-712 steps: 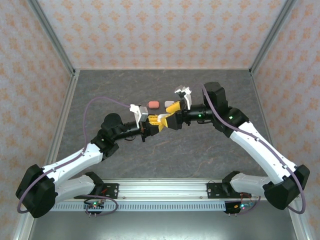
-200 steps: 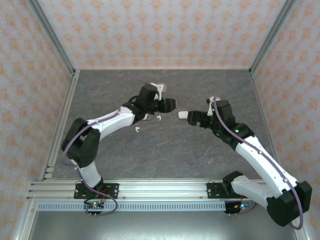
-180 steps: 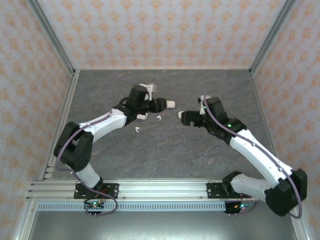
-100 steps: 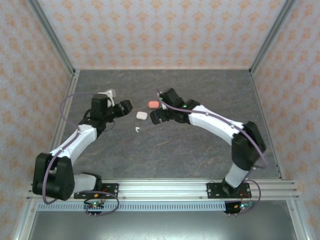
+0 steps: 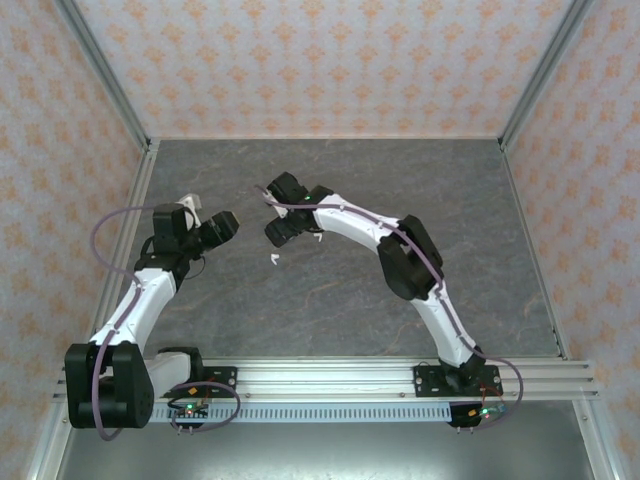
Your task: Insert wireless bluetooth earbuds into charging case
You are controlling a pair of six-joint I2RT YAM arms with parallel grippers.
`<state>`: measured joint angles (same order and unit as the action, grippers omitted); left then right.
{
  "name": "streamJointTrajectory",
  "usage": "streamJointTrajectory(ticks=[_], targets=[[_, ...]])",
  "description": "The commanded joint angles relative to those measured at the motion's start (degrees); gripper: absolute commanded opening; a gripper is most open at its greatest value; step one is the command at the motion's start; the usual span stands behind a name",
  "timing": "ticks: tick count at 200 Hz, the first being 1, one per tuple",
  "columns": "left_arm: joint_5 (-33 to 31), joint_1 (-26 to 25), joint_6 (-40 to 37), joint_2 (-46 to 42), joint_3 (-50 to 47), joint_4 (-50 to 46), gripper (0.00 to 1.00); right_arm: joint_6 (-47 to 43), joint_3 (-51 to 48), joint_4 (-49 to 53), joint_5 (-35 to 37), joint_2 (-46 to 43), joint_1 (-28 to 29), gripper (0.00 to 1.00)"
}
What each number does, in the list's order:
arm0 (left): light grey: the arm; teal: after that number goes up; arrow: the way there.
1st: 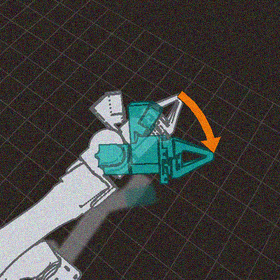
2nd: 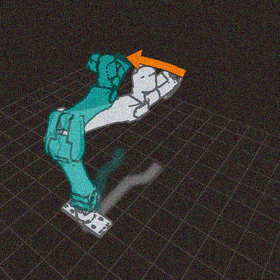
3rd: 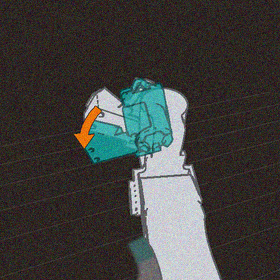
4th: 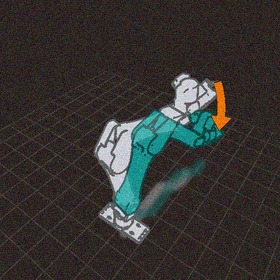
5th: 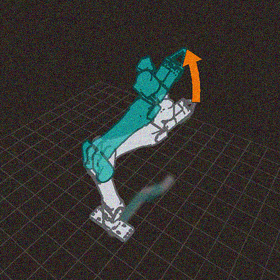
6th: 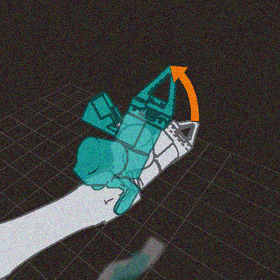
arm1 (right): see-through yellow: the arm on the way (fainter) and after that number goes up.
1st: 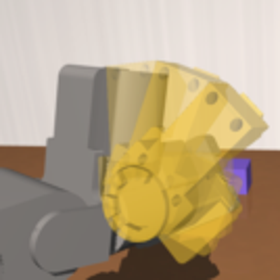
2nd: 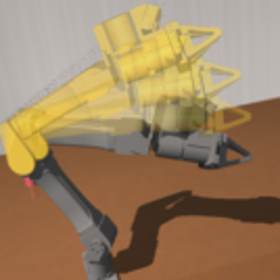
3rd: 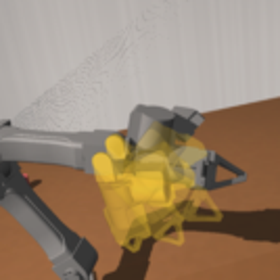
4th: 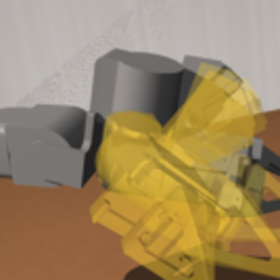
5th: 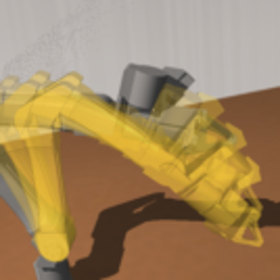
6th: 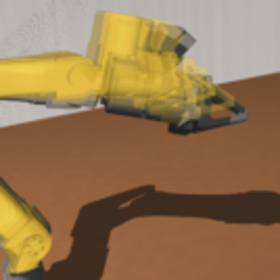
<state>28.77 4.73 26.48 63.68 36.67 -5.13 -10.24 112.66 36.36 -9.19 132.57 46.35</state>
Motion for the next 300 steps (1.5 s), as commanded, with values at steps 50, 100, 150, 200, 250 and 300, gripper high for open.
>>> streamJointTrajectory(ticks=[50,100,150,200,250,300], targets=[[1.8,0.8,0.3,-1.6,-1.4,-1.3,0.8,-2.0,11.4,5.9,-2.0,9.6,0.3,0.86],[2.1,0.7,1.1,-2.0,-1.4,-1.0,0.8,-0.8,9.3,6.2,-2.2,9.2,0.3,0.72],[2.6,0.7,1.7,-1.9,-1.4,-0.8,0.81,-0.9,2.2,4.9,-2.4,5.0,0.3,0.61],[2.8,0.7,1.6,-2.1,-1.4,-1.1,0.81,-1.6,-1.3,4.2,-2.4,3.3,0.3,0.62],[3.0,0.7,1.4,-2.3,-1.2,-1.5,0.81,-2.2,-2.8,4.5,-3.1,2.3,0.3,0.69],[3.0,0.6,1.4,-2.1,-1.3,-1.4,0.81,-2.9,-6.0,3.9,-3.9,-0.1,0.5,0.68]])
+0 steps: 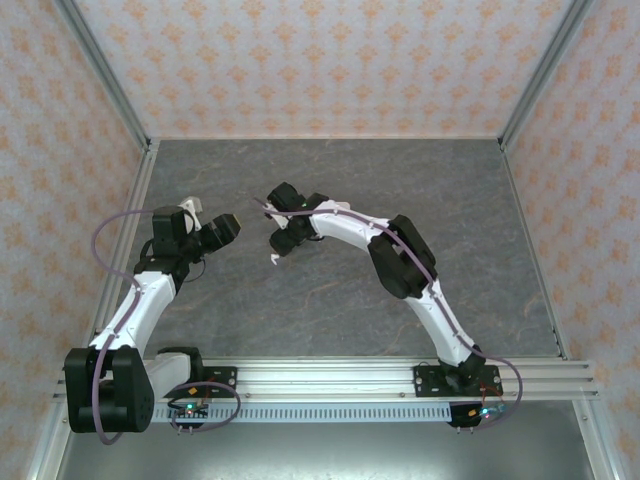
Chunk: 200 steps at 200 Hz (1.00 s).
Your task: Insert wireless bluetooth earbuds into charging case
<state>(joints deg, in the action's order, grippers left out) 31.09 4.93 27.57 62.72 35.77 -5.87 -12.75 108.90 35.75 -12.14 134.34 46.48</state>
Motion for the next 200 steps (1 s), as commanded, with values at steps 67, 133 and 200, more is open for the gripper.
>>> streamJointTrajectory(ticks=[67,133,200], targets=[[1.3,0.5,0.0,-1.1,-0.3,-0.9,0.82,-0.4,-2.8,2.5,0.5,-2.0,0.5,0.43],[9.8,0.3,-2.0,-1.1,1.8,-0.6,0.78,-1.6,-19.5,-12.9,3.2,-19.2,0.5,0.39],[23.9,-9.0,-5.5,-2.0,8.4,-0.3,0.75,-3.7,-47.0,-27.3,0.2,-49.3,0.5,0.39]])
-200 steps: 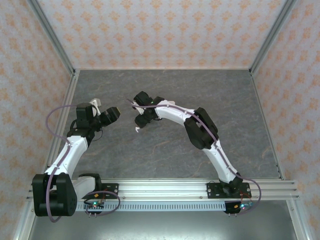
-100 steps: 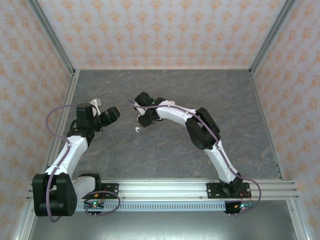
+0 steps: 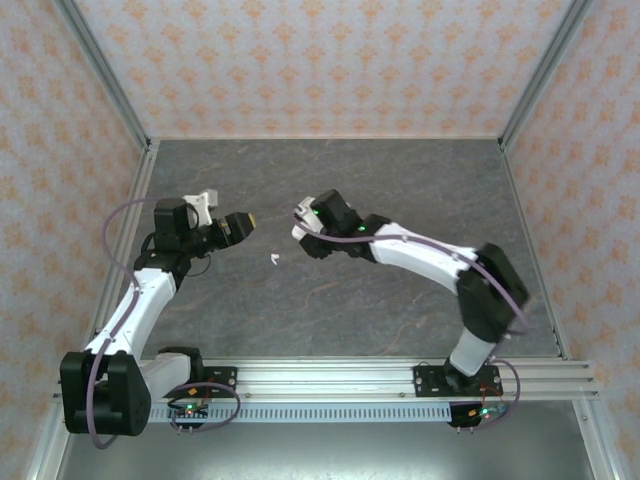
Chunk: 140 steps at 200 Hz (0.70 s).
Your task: Insert wireless bluetooth earbuds into charging case
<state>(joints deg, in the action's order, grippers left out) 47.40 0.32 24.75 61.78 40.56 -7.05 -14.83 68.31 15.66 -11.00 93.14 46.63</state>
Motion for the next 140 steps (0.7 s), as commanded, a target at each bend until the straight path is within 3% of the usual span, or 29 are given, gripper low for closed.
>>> streamJointTrajectory(ticks=[1,54,103,140], targets=[[7.6,-4.7,-2.7,-1.0,3.8,0.9,0.75,-1.6,-6.8,-7.4,-1.0,-8.3,0.4,0.39],[10.0,-16.5,-0.9,2.8,7.8,7.1,0.75,-5.3,-16.6,-9.1,-0.7,-24.7,0.4,0.39],[7.3,-25.8,0.6,9.8,12.6,9.8,0.72,-6.7,-17.7,-8.8,-0.3,-28.5,0.5,0.39],[5.7,-28.1,1.5,14.4,15.1,10.1,0.6,-7.2,-17.7,-8.6,0.4,-28.9,0.5,0.39]])
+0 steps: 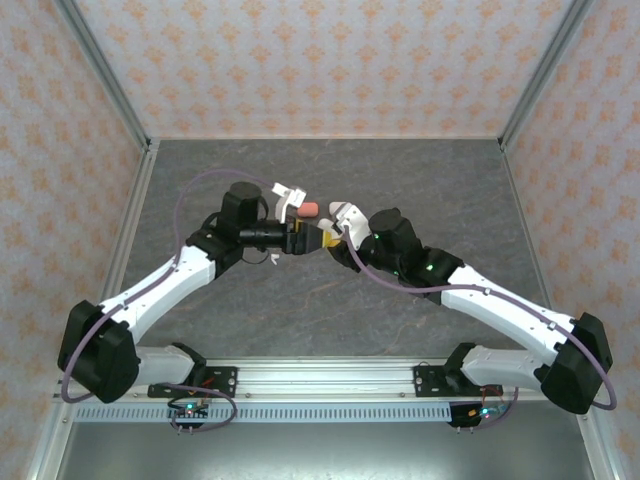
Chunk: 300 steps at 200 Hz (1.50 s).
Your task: Insert wireless bluetooth earbuds into charging case
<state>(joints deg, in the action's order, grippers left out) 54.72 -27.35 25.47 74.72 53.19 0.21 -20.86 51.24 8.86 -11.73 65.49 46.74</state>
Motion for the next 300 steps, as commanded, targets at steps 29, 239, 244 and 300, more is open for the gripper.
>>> streamJointTrajectory(ticks=[29,239,244,300], targets=[[-2.1,-0.6,1.8,2.6,2.5,3.9,0.48,-1.6,-0.9,-1.6,1.7,-1.5,0.3,0.39],[-1.4,-0.6,-0.9,1.9,3.3,1.9,0.17,-0.3,1.5,1.9,2.1,0.0,-0.2,0.51],[-1.8,-0.7,-1.2,1.6,3.1,1.8,0.17,0.1,1.6,2.3,1.2,-0.1,-0.4,0.52],[-7.7,-0.7,-4.8,-2.9,-1.5,7.3,0.06,8.0,-0.8,1.9,-16.8,-6.2,-7.8,0.83]])
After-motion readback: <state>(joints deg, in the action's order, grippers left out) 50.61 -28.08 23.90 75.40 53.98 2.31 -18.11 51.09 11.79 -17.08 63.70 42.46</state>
